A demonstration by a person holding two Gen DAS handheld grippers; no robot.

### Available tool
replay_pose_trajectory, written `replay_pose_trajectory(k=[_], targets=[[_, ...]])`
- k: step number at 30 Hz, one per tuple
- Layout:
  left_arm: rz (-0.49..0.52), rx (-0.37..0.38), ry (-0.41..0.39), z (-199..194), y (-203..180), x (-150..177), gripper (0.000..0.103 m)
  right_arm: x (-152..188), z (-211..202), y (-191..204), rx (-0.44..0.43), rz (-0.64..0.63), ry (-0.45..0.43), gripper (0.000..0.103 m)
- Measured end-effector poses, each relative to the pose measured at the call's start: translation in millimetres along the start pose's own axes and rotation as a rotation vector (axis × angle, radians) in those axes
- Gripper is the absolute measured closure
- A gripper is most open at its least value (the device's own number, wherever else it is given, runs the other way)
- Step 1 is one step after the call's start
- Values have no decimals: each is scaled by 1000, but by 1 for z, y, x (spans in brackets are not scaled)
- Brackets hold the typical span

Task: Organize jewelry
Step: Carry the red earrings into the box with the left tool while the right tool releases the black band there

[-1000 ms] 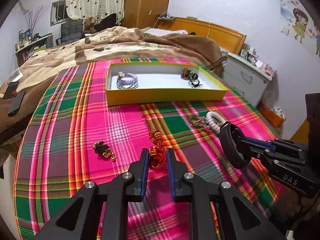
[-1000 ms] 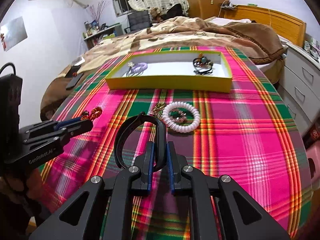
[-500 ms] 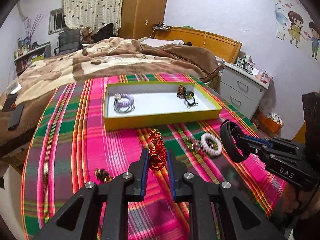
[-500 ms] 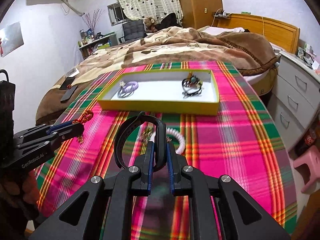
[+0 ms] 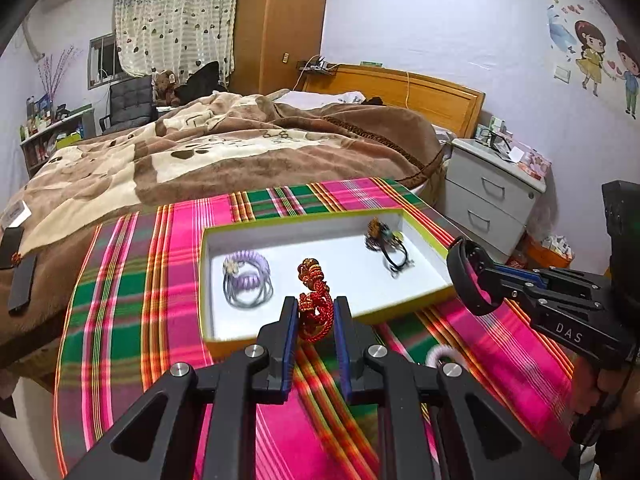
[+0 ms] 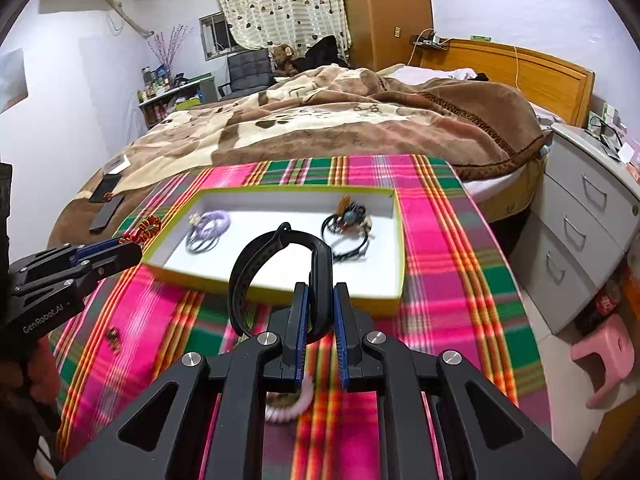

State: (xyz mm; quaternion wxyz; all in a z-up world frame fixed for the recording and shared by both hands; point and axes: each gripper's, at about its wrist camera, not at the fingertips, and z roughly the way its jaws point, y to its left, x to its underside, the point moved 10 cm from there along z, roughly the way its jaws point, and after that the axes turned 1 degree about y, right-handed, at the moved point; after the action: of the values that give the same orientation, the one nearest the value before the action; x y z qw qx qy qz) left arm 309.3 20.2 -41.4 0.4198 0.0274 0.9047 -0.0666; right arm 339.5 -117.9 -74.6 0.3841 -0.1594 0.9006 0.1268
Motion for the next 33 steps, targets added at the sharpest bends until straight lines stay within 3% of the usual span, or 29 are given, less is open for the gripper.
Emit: replay_pose_trajectory(k=[14,26,33], targets=[[-7,-5,68,83,22,-39,86,-28,65,-21,37,-7,68,90],[-7,-62,171,140,40,-34,86,-22,102,-33,67,-16,139,90],[10,-78,206,154,39,-29,85,-18,111,-37,82,-19,165,90]])
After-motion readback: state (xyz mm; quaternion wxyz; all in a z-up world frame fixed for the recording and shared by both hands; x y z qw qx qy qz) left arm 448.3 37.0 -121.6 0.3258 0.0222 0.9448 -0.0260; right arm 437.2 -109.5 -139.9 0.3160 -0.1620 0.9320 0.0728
